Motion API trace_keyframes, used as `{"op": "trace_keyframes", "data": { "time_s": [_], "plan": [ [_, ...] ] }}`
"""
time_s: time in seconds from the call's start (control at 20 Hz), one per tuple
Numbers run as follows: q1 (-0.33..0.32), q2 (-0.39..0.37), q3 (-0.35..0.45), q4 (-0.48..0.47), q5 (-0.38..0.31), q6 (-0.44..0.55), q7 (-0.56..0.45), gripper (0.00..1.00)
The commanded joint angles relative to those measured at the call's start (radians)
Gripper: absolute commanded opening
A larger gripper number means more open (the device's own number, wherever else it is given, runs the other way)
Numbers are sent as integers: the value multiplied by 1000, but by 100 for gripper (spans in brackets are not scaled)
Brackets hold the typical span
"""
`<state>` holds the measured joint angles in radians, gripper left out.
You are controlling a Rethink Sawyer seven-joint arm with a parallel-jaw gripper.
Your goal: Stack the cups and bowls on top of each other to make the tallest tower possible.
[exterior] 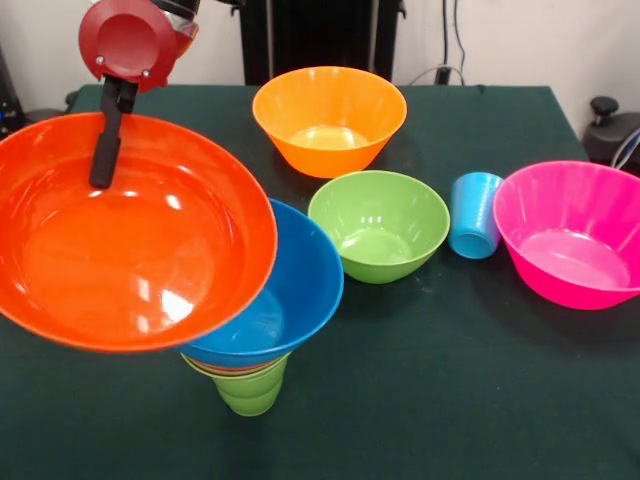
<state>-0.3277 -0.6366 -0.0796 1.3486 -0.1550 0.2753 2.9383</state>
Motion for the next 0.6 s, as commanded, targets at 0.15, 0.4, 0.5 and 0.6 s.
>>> {"op": "trace_keyframes", "data": {
  "time_s": [0.15,0.4,0.5,0.6],
  "plan": [
    [53,111,54,-142,6,157,-43,0],
    [68,106,46,-151,15,182,-32,0],
    [78,101,40,-151,18,194,-25,0],
    [89,100,30,-148,20,194,-17,0]
  ]
}}
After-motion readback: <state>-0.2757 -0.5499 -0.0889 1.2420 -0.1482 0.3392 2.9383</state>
